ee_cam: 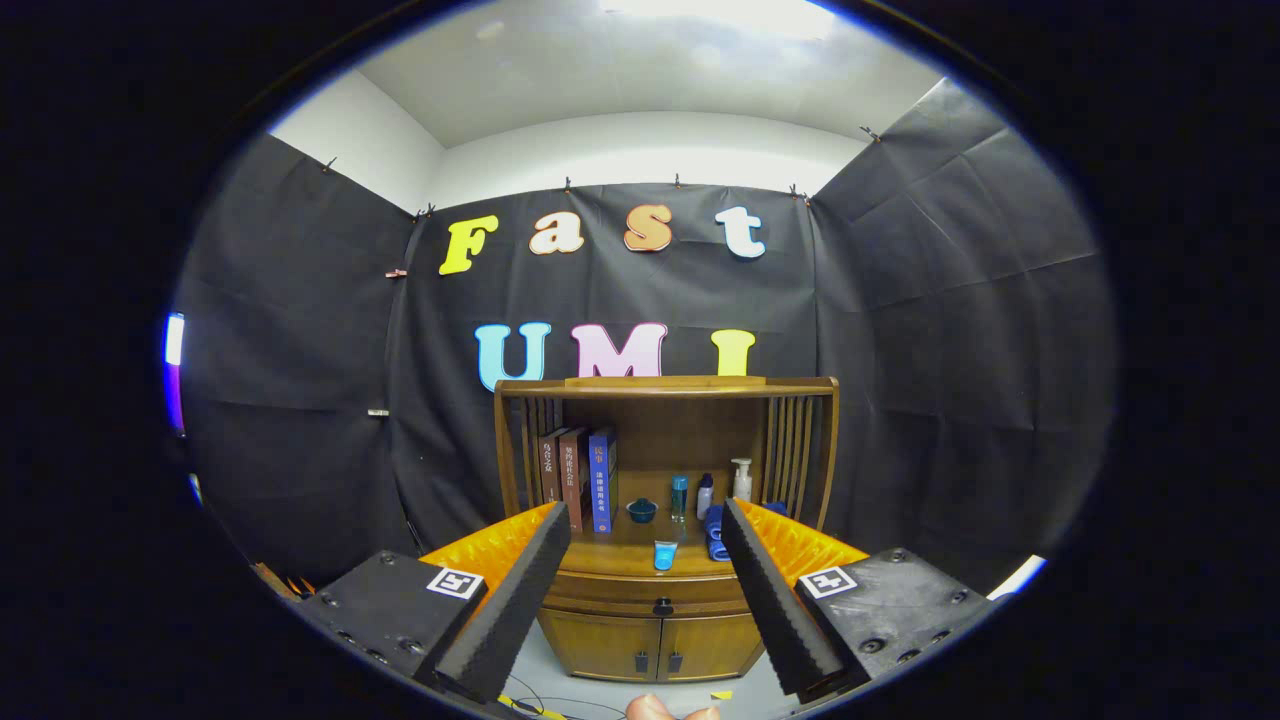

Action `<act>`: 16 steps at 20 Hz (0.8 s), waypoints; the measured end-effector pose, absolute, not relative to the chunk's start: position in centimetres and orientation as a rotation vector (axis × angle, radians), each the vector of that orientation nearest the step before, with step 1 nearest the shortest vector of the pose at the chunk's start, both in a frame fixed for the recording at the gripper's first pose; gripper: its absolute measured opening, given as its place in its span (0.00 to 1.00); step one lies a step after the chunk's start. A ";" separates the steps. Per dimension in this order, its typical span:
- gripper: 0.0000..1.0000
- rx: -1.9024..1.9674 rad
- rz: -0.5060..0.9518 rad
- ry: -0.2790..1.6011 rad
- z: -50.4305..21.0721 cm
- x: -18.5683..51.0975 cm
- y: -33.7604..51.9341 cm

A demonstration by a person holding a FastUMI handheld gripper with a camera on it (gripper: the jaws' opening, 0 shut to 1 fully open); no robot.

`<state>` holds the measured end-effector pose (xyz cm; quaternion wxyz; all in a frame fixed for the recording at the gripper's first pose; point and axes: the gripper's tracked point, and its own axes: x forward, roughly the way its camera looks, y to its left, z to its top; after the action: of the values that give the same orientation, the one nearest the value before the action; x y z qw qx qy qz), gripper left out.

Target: Pull open the drawer, take out the items inside it, and place them on the countertop above the cabinet.

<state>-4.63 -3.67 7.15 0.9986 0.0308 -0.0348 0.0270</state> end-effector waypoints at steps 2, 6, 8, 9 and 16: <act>0.99 0.065 0.053 -0.072 7.3 -4.7 -3.6; 0.99 0.056 0.051 -0.068 7.4 -4.5 -3.8; 0.99 0.065 0.046 -0.066 7.1 -4.3 -4.0; 0.99 0.070 0.046 -0.059 6.8 -4.3 -4.1; 0.99 0.085 0.016 -0.057 6.2 -4.5 -5.1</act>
<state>-4.47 -5.13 6.21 0.9987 0.0425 -0.0283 0.0081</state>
